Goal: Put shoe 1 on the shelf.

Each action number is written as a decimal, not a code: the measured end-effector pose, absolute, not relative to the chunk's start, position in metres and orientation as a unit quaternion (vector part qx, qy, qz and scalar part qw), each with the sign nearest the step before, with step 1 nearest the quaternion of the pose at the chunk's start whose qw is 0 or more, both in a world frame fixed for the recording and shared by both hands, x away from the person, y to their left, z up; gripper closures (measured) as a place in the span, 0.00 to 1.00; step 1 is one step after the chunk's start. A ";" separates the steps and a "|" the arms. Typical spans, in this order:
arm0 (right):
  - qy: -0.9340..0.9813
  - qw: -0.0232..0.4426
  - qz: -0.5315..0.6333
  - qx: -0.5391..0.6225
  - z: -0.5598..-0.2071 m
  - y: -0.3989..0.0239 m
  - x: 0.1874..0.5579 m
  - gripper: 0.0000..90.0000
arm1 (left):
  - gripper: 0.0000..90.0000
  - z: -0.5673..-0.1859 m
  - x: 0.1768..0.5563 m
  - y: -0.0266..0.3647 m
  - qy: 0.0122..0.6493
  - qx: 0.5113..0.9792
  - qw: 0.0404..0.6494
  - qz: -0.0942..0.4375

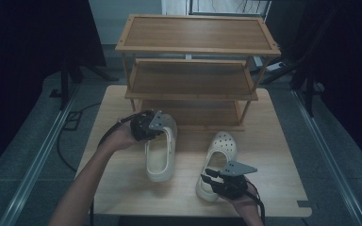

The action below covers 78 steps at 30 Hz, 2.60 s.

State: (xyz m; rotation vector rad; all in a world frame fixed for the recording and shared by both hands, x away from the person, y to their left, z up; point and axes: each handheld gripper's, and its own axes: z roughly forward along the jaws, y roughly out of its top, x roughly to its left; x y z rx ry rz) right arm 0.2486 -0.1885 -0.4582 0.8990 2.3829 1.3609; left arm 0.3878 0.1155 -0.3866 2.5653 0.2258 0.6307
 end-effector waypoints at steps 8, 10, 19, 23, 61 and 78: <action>0.818 0.129 0.467 0.310 -0.459 -0.188 0.248 0.78 | 0.87 -0.391 0.412 0.101 0.091 0.936 0.225 0.254; 0.819 0.128 0.466 0.310 -0.459 -0.188 0.248 0.78 | 0.87 -0.390 0.419 0.098 0.086 0.937 0.218 0.260; 0.817 0.127 0.468 0.312 -0.460 -0.189 0.247 0.78 | 0.87 -0.404 0.444 0.089 0.103 0.933 0.214 0.268; 0.820 0.122 0.466 0.309 -0.462 -0.188 0.247 0.78 | 0.87 -0.410 0.453 0.081 0.099 0.933 0.207 0.276; 0.829 0.111 0.455 0.304 -0.471 -0.179 0.247 0.78 | 0.72 -0.408 0.449 0.074 0.129 0.926 0.250 0.253; 0.832 0.114 0.452 0.302 -0.472 -0.177 0.245 0.77 | 0.93 -0.430 0.347 0.063 0.128 0.938 0.275 0.169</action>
